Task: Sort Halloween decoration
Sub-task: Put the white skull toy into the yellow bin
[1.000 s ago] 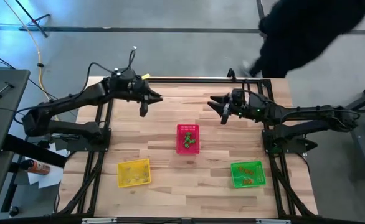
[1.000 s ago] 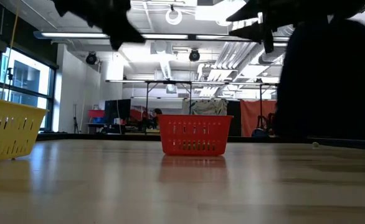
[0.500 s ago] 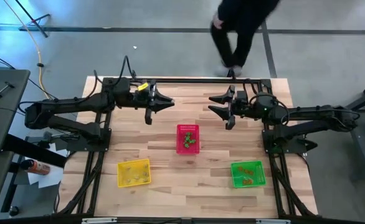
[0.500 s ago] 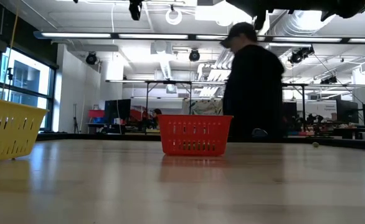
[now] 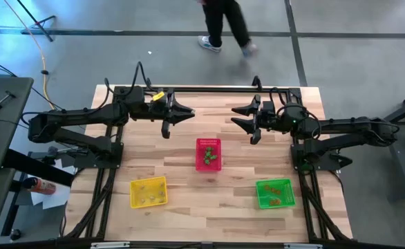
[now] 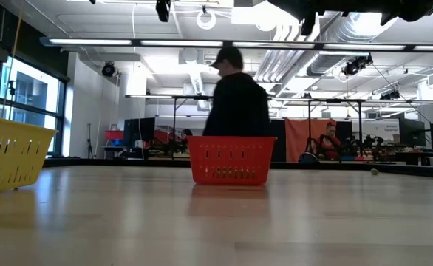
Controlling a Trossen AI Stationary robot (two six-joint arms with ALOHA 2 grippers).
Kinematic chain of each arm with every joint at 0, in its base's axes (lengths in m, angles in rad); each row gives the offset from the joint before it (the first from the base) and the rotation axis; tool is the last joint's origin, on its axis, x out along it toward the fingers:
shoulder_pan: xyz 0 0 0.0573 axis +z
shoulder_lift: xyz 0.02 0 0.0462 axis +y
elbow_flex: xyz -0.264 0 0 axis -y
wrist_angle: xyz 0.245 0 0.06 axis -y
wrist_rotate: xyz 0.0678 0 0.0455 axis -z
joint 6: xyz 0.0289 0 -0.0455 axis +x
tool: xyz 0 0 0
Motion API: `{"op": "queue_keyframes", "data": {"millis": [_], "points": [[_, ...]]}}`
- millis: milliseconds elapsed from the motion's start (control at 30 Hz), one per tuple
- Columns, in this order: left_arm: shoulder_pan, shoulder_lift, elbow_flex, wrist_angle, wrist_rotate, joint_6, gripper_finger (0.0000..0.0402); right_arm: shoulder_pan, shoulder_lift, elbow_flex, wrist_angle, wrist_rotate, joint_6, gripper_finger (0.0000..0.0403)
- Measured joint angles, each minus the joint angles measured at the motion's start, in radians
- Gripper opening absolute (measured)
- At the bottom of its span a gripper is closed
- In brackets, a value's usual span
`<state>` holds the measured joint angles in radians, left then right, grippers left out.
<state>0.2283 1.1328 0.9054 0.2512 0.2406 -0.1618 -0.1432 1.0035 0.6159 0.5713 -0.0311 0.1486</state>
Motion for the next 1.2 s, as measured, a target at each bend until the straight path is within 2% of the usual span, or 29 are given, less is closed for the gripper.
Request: {"op": "queue_keyframes", "data": {"millis": [567,700,833,900,1000,1100,1200], "points": [[0.0,-0.02,0.0,-0.011,0.034,-0.023,0.0035,0.0,0.0,0.0,-0.007,0.0,0.0,0.0181],[-0.001,-0.104,0.0,-0.135,0.153,-0.144,0.0035,0.0,0.0,0.0,-0.024,0.0,0.0,0.0181],[-0.036,-0.2,0.0,-0.412,0.305,-0.417,0.0035,0.0,0.0,0.0,-0.075,0.0,0.008,0.0181],[-0.095,-0.235,0.0,-0.586,0.312,-0.536,0.0035,0.0,0.0,0.0,-0.11,0.0,0.035,0.0181],[-0.256,-0.262,-0.001,-0.774,0.267,-0.634,0.0035,0.0,0.0,0.0,-0.166,0.0,0.086,0.0181],[-0.446,-0.261,-0.001,-0.834,0.125,-0.688,0.0035,0.0,0.0,0.0,-0.197,0.0,0.105,0.0181],[-0.611,-0.241,-0.013,-0.817,-0.005,-0.771,0.0035,0.0,0.0,0.0,-0.199,-0.001,0.093,0.0181]]}}
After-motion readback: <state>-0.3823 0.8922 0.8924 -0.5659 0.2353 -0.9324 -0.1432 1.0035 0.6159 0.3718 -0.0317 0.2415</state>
